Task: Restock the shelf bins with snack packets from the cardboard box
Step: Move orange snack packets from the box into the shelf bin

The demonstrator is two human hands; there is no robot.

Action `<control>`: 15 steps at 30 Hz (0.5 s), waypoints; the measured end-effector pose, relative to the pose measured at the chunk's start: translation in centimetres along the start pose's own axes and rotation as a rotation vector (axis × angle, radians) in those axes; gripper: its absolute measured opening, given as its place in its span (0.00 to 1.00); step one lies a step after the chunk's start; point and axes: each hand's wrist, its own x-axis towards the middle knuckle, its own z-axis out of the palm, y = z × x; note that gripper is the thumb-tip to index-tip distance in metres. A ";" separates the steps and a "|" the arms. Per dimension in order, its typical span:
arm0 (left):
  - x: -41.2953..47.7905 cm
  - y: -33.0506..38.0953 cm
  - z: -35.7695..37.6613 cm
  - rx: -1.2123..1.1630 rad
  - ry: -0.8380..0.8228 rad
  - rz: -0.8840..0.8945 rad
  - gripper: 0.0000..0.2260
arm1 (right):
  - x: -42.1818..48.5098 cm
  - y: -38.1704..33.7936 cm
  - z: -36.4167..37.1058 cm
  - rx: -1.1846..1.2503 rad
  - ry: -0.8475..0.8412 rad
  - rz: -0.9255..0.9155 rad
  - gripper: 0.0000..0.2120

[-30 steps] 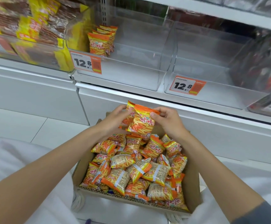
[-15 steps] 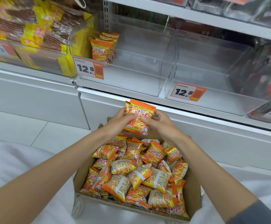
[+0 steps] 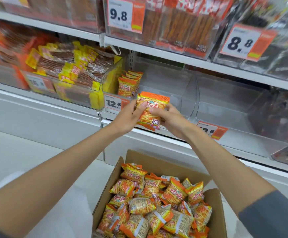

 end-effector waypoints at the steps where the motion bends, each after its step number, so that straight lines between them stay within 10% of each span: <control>1: 0.8 0.4 -1.3 0.048 0.018 0.008 0.22 | 1.4 -0.9 0.4 -0.018 0.019 -0.009 0.25; 8: 6.9 -3.6 -11.5 0.400 0.579 0.069 0.17 | 12.5 -3.6 1.1 -0.134 0.179 -0.049 0.15; 15: 8.4 -7.9 -14.2 0.500 0.530 0.055 0.14 | 19.4 0.7 4.0 -0.490 0.002 0.046 0.24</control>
